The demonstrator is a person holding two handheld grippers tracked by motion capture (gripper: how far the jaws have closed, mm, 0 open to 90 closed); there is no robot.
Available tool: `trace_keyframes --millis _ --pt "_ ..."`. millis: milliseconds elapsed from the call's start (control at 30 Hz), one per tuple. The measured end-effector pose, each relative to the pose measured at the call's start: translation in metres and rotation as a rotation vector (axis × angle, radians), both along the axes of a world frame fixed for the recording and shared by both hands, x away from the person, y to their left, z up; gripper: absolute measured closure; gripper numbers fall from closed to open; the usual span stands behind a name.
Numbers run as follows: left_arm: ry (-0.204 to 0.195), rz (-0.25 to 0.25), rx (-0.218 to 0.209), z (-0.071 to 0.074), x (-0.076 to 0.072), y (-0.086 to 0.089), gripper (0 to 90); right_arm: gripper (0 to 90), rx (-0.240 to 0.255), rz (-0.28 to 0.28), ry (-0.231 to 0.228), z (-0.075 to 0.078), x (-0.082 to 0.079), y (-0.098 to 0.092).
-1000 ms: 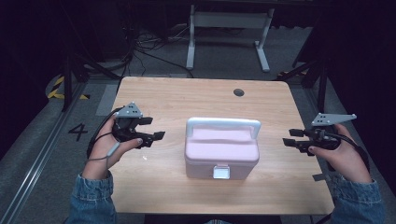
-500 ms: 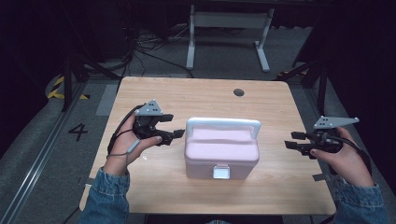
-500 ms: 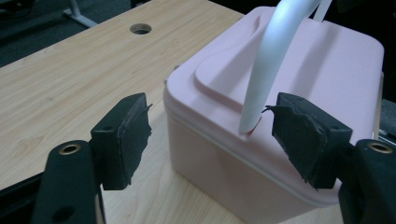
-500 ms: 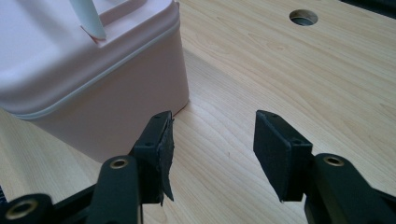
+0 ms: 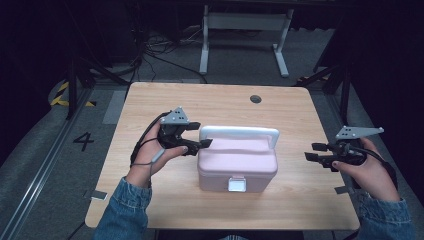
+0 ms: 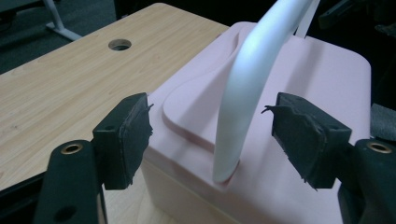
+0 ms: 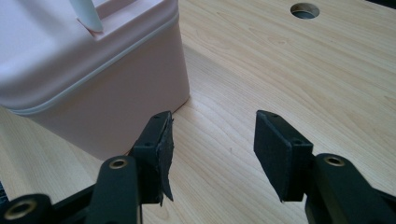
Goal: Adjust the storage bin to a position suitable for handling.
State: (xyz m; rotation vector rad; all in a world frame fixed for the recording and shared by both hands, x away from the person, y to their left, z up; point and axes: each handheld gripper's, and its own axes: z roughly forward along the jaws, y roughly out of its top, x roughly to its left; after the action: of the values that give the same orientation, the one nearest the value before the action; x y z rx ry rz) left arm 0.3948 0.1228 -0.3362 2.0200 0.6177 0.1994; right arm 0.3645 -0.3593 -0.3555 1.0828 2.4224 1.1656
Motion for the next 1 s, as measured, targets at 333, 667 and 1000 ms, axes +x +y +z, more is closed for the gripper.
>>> trace_keyframes --millis 333,667,1000 --pt "-0.034 -0.038 -0.002 -0.008 0.010 -0.021 45.6 48.3 0.009 -0.003 0.014 -0.004 0.000 -0.001" --pt "-0.084 -0.056 0.000 -0.001 0.008 -0.029 73.8 48.2 0.008 0.001 0.013 -0.005 0.001 0.001" --pt "-0.054 -0.053 -0.034 0.006 0.009 -0.027 80.3 49.5 0.022 -0.004 -0.007 -0.003 0.000 0.001"
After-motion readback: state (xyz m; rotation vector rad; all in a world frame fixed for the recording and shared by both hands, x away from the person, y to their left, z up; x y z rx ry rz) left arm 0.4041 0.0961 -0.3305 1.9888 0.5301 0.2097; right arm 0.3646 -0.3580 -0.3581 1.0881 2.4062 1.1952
